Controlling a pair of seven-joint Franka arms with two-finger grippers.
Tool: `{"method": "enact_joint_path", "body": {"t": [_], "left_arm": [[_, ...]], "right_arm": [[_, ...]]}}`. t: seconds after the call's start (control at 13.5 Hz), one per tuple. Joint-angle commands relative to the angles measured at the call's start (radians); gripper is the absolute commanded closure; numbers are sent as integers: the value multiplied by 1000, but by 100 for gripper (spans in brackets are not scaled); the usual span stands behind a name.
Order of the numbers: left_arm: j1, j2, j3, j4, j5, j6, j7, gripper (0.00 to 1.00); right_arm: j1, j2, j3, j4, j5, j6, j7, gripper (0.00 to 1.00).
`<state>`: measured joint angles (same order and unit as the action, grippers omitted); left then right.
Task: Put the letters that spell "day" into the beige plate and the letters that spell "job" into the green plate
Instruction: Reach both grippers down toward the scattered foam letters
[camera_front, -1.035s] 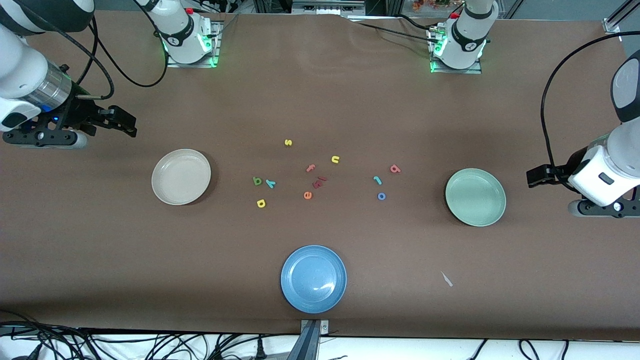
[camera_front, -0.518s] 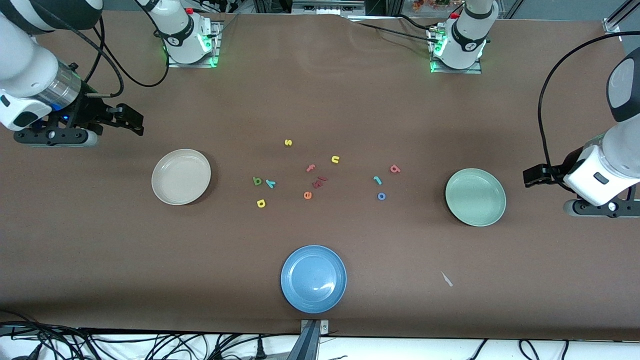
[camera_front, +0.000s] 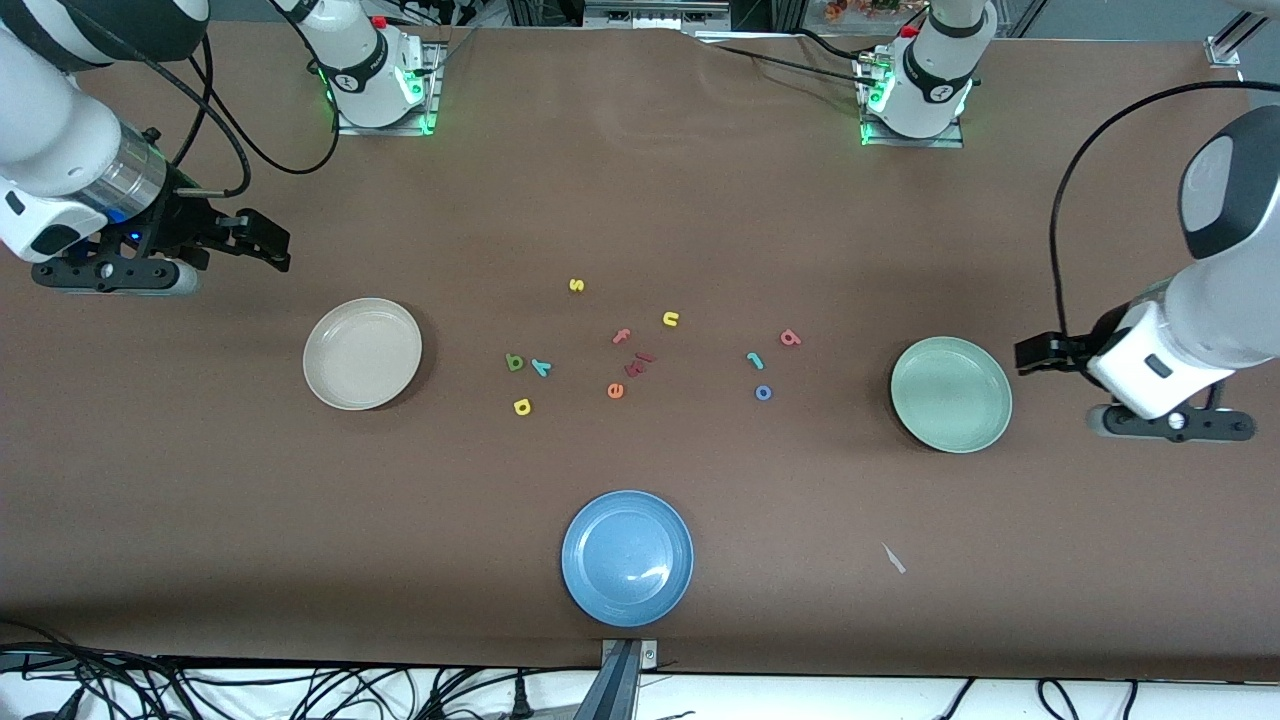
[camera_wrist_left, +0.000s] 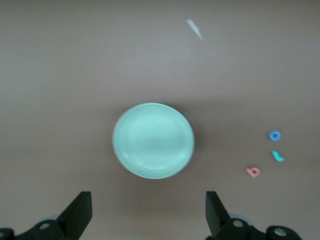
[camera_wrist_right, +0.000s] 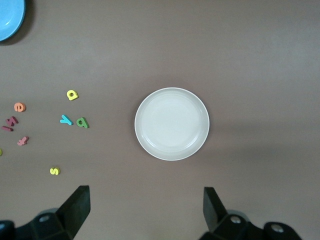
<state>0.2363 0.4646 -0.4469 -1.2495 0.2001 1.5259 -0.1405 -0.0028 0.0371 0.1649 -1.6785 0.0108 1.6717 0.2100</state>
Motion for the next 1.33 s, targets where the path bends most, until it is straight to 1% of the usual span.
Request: {"method": "enact_joint_path", "body": {"t": [0.0,0.22,0.3,0.44,0.52,0.67,0.81,0.89,0.96,1.04,1.11,1.18,1.26], "left_arm": [[-32,31,-1,7,-25,0,-56,0],[-54,52,-1,5,-43,0,-92,0],[-60,65,-1,5,-72,3,-125,0],[-69,88,-1,-10,-169,45,-200,0],[-81,88,-1,-46,-177,87,-230,0],[-112,79,-1,-154,-174,195,-310,1],[-133,78,-3,-246,-183,290,-396,1],[-144,77,-4,-304,-185,342,-454,1],[-159,77,-4,-364,-183,396,-505,1],[-167,77,-4,-419,-183,458,-543,1],[-170,74,-4,-476,-183,512,-583,1],[-170,68,-6,-522,-183,545,-606,1],[-170,66,-6,-554,-183,565,-651,1]], "right_arm": [[33,30,5,8,0,8,61,0],[90,114,5,8,3,65,51,0],[122,151,5,6,1,81,49,0],[185,228,4,-16,-9,175,49,0],[210,259,5,-33,-18,224,49,0],[248,312,4,-69,-22,319,60,0],[254,366,4,-116,-22,412,61,0],[253,371,4,-153,-22,465,61,1],[253,374,4,-193,-22,515,61,3],[257,383,4,-222,-22,573,61,10],[260,401,4,-242,-22,623,61,13],[264,409,4,-257,-22,643,61,22],[268,409,4,-260,-22,645,61,28]]}}
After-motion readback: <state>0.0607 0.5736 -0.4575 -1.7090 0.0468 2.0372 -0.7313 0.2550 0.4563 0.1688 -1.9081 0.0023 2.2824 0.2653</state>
